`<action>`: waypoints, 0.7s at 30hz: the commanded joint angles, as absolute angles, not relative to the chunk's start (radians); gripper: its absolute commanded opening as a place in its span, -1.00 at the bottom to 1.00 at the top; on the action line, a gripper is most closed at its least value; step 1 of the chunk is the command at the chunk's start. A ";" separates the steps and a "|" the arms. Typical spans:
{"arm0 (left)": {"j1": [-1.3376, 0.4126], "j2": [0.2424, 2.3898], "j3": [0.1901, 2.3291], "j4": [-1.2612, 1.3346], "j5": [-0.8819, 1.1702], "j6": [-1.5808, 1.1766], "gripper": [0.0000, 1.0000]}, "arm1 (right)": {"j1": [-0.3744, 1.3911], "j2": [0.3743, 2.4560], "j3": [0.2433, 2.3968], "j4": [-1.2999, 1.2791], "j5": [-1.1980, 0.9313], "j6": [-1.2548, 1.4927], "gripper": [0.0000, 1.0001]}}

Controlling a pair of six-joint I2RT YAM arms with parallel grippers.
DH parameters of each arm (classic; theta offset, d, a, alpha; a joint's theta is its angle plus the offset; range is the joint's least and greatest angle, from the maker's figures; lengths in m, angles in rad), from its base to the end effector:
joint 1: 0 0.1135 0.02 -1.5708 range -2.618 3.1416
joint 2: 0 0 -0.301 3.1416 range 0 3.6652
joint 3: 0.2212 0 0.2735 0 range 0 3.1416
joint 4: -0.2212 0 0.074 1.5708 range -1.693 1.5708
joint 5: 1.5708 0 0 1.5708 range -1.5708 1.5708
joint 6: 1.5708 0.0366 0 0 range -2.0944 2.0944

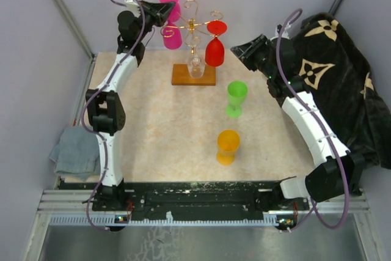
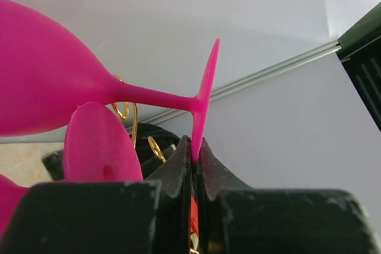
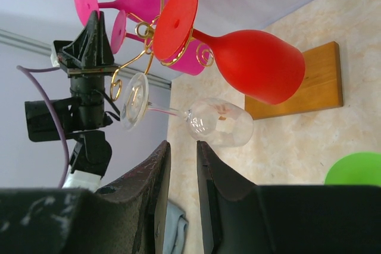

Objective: Place the wine glass upside down on the wine glass rack
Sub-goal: Turn the wine glass upside down at the wine rack.

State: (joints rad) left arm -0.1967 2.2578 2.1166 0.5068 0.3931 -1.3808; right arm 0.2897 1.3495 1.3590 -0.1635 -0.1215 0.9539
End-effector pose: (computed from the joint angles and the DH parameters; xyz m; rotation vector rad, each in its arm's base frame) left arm 0.5702 -0.1279 0.4066 -0.4290 1.3380 -1.5813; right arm 0.3142 0.0983 0.4528 0.5071 1.7634 1.0050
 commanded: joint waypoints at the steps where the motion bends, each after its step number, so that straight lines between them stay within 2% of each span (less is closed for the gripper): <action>1: -0.201 2.188 2.178 0.460 0.374 -1.325 -0.99 | 0.278 1.313 1.359 -0.112 -0.130 0.958 -0.50; 10: -0.197 2.144 2.226 0.253 0.313 -1.256 -1.00 | 0.276 1.312 1.353 -0.107 -0.135 0.961 -0.50; 21: -0.193 2.128 2.274 0.142 0.281 -1.239 -1.00 | 0.276 1.303 1.338 -0.094 -0.136 0.970 -0.50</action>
State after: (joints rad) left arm -0.1944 2.1818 2.2398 0.1757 0.2955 -1.2587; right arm 0.2836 1.3483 1.3464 -0.1539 -0.1272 0.9649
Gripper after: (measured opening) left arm 0.046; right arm 0.251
